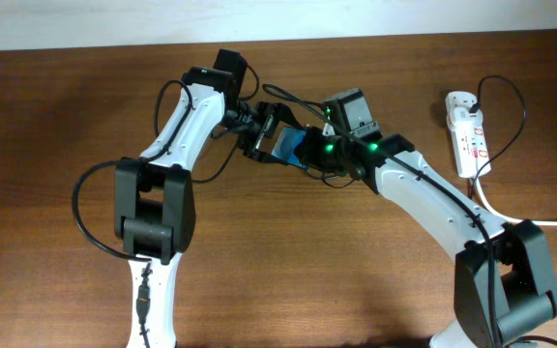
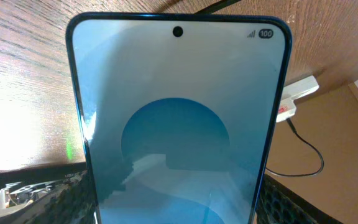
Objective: Plug charger to phone and switch on socket
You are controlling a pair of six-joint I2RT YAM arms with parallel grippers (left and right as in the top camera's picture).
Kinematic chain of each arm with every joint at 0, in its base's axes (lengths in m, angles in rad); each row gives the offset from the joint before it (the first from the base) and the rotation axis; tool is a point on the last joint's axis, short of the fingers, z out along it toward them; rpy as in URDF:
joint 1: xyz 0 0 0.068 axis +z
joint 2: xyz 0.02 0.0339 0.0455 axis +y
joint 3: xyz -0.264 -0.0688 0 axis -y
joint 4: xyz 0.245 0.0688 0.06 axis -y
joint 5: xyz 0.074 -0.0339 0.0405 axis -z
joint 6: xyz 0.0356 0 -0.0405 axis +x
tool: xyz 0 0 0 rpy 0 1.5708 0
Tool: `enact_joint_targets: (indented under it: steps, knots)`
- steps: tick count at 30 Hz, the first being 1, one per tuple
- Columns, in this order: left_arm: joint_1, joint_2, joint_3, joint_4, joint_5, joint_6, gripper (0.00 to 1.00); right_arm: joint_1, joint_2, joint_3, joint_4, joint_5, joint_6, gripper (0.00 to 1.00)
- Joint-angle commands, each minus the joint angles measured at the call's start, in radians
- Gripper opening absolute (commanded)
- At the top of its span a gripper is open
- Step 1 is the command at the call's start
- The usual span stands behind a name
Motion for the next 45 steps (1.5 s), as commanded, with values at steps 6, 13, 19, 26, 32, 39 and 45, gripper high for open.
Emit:
enact_joint_targets:
  steps: [6, 13, 19, 26, 32, 39, 45]
  knots:
    - [0.002, -0.003, 0.029, -0.002, 0.020, -0.010, 0.11, 0.008, 0.007, 0.019, -0.001, 0.009, 0.000, 0.04]
    - [0.002, -0.003, 0.029, -0.002, 0.020, -0.010, 0.90, 0.007, 0.007, 0.019, 0.000, 0.005, 0.000, 0.04]
    - [0.003, -0.003, 0.029, 0.000, 0.019, -0.005, 0.99, 0.005, 0.007, 0.019, 0.000, -0.006, 0.000, 0.04]
    - [0.049, -0.003, 0.029, 0.066, 0.104, 0.372, 0.99, -0.062, -0.013, 0.019, -0.008, -0.025, -0.001, 0.04]
    - [0.122, -0.003, 0.029, 0.231, 0.368, 0.644, 0.99, -0.194, -0.132, 0.019, -0.023, -0.127, -0.019, 0.04]
    - [0.135, -0.003, 0.029, 0.657, 0.700, 0.646, 0.99, -0.355, -0.361, 0.019, 0.107, -0.370, 0.027, 0.04]
    - [0.120, -0.004, 0.043, 0.764, 0.700, 0.509, 0.99, -0.301, -0.518, 0.019, 0.069, -0.080, 0.138, 0.04]
